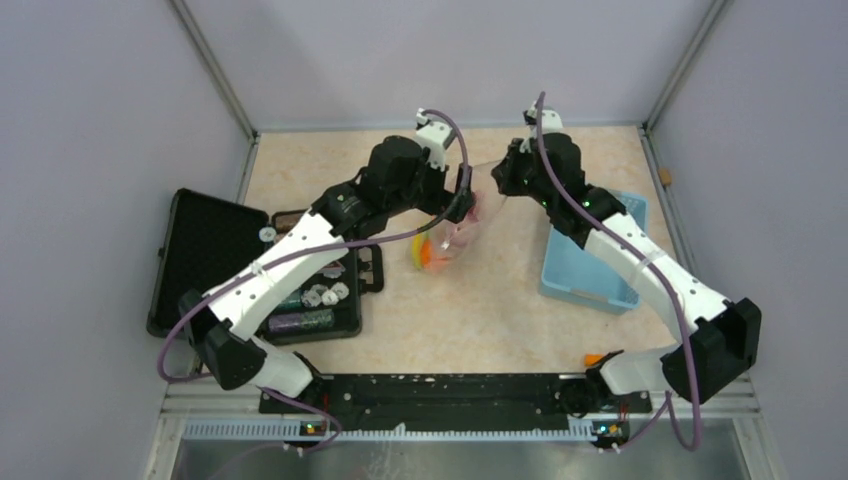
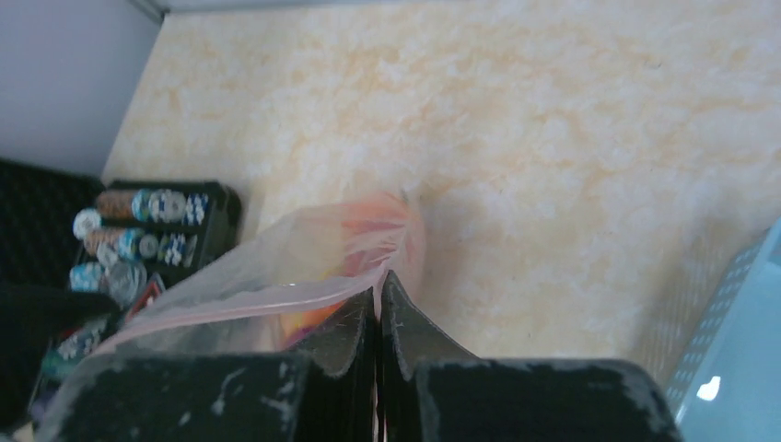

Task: Place the food in the zip-top bag and seal the zipper
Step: Adjust the zipper food storage bag at the center of the board.

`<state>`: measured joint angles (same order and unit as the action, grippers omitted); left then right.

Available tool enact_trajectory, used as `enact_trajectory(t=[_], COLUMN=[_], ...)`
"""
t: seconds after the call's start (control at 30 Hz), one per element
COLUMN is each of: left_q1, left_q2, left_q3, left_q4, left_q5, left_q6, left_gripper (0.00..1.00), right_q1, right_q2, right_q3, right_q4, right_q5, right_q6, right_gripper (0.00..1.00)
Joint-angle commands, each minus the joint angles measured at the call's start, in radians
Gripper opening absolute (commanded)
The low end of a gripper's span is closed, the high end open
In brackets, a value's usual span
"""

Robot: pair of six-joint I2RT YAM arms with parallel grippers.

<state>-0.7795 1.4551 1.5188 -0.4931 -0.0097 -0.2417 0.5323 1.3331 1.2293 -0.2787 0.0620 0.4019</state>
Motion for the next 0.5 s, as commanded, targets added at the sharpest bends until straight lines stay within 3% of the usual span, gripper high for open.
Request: enact_trajectory(t=[0.0,0.1,0.2,0.3,0.47], left_q1=[0.003,0.003,0.003,0.002,-0.007], left_q2=[-0.101,-0.188,-0.301,-0.401,-0.467], left_q3=[0.033,-0.031,-0.197,-0.407,-0.718], left_q4=[0.012,0.039,0.155,0.333,0.745], left_q5=[-0.004,-0.024,-0.008,0.097,0.235], left_q6=[0.099,0.199,0.245,0.277,0.293], left_gripper=[0.99,0.99,0.99,0.99,0.99], right_q1=[0.08,0.084,0.084,0.083,0.081], right_q2=[-0.02,0.048,0.168,0.271,0.329], right_q3=[0.134,0.228,0.385,0.514,0.574], right_q4=[0.016,-0.026,-0.136,-0.232,-0.25], right_q5=[0.34,0.388,0.431,0.445,0.402], right_q6=[0.031,0.032,0.01,-0.003,0.011], right_gripper=[0.0,0.0,0.0,0.0,0.0])
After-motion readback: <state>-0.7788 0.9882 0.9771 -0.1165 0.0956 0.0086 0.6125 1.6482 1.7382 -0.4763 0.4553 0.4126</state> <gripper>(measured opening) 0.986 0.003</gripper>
